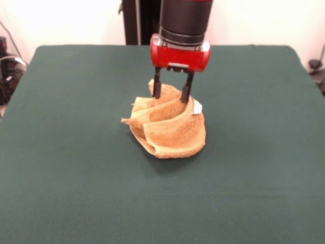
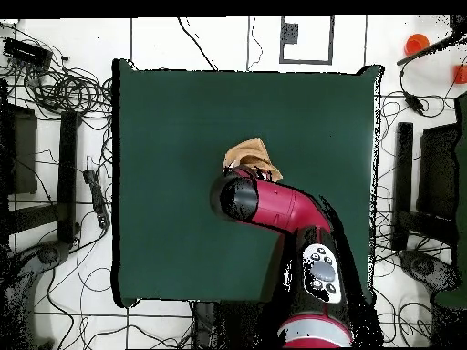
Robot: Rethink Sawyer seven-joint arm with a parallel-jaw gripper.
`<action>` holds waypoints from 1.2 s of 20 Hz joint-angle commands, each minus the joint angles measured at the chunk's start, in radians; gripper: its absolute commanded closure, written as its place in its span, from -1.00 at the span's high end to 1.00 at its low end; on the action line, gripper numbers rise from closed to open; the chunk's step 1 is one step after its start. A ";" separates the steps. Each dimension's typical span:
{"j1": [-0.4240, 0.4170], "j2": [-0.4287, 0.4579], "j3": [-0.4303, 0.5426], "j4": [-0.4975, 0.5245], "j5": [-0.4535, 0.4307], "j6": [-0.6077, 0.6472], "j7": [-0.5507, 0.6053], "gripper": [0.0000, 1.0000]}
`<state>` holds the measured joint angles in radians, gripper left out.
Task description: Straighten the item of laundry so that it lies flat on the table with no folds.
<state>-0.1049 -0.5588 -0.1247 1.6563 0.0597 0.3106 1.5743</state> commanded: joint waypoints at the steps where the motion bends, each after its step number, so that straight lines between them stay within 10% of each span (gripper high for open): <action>1: 0.015 0.086 0.056 0.004 0.006 -0.064 0.190 1.00; 24: 0.100 0.089 -0.033 0.016 0.067 -0.069 0.293 1.00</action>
<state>-0.0626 -0.4930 -0.1628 1.6505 0.0713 0.2647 1.5743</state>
